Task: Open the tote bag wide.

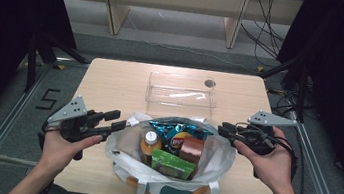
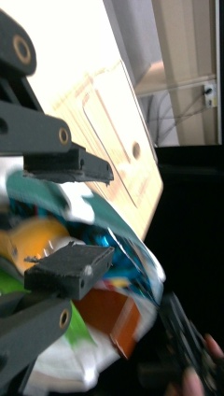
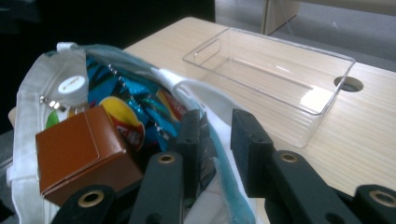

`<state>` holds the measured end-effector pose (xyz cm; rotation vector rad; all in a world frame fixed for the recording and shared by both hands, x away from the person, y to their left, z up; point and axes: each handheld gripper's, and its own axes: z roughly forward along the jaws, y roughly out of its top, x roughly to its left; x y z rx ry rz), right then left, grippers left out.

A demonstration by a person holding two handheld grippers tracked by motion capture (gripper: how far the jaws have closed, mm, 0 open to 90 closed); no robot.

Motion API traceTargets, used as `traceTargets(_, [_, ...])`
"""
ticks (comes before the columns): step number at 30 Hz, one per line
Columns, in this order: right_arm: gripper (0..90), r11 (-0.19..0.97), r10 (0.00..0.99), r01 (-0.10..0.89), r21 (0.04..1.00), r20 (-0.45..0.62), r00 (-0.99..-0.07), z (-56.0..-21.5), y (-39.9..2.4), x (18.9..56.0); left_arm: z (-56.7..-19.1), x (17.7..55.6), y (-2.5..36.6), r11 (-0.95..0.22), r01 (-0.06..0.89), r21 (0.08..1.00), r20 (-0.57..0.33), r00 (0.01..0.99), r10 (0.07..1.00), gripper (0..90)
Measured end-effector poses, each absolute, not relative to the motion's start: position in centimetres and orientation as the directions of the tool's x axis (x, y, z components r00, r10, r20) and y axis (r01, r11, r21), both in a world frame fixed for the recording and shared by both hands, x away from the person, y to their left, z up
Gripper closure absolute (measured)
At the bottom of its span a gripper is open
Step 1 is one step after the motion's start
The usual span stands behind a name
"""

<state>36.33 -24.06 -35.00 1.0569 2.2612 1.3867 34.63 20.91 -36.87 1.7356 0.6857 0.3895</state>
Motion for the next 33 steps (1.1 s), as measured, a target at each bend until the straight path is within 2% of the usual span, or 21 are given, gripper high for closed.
traceTargets(2, [75.3,0.297,0.705,0.437,0.849,0.113,-0.700,-35.1,-24.0,36.3,-37.6,35.4,20.6,-0.229,0.247,0.942,-0.061,0.793,0.606,49.8])
traceTargets(3, [75.4,0.326,0.701,0.414,0.850,0.077,-0.709,-35.2,-24.1,36.5,-37.9,35.6,20.4,-0.246,0.246,0.938,-0.053,0.800,0.597,49.7])
traceTargets(6, [80.1,0.334,0.706,0.447,0.830,0.094,-0.702,-35.6,-23.9,36.5,-38.9,36.5,19.5,-0.329,0.220,0.918,0.002,0.828,0.560,51.2])
traceTargets(8, [84.4,0.333,0.713,0.448,0.830,0.089,-0.695,-35.9,-23.8,36.7,-39.3,37.0,19.2,-0.376,0.200,0.905,0.045,0.833,0.551,60.6])
traceTargets(9, [86.9,0.352,0.714,0.442,0.825,0.069,-0.697,-35.9,-24.0,36.9,-39.4,37.2,19.0,-0.376,0.207,0.903,0.035,0.837,0.545,73.3])
traceTargets(12, [87.8,0.347,0.720,0.463,0.816,0.085,-0.689,-35.9,-23.9,37.1,-39.4,37.7,18.5,-0.361,0.249,0.899,-0.006,0.831,0.557,78.2])
traceTargets(15, [88.4,0.365,0.726,0.425,0.828,0.033,-0.687,-36.4,-23.8,37.7,-39.5,38.2,18.0,-0.368,0.265,0.891,-0.010,0.822,0.569,79.4])
traceTargets(17, [88.7,0.375,0.734,0.450,0.810,0.036,-0.678,-36.7,-23.6,37.7,-39.9,38.5,17.9,-0.358,0.280,0.891,-0.021,0.812,0.583,79.7])
traceTargets(21, [89.1,0.415,0.727,0.429,0.802,-0.008,-0.687,-37.3,-23.5,38.3,-40.3,39.1,17.5,-0.353,0.296,0.888,-0.029,0.801,0.598,79.9])
traceTargets(23, [89.1,0.397,0.742,0.471,0.788,0.027,-0.670,-37.9,-23.1,38.3,-40.6,39.3,17.3,-0.362,0.298,0.883,-0.021,0.797,0.604,80.0])
traceTargets(29, [89.2,0.416,0.738,0.472,0.778,0.015,-0.675,-39.1,-22.9,38.8,-41.9,39.8,16.8,-0.362,0.342,0.867,-0.054,0.787,0.614,80.4])
traceTargets(33, [89.2,0.429,0.735,0.489,0.759,0.021,-0.678,-39.8,-22.7,39.0,-43.0,39.9,16.5,-0.401,0.349,0.847,-0.037,0.792,0.610,80.6])
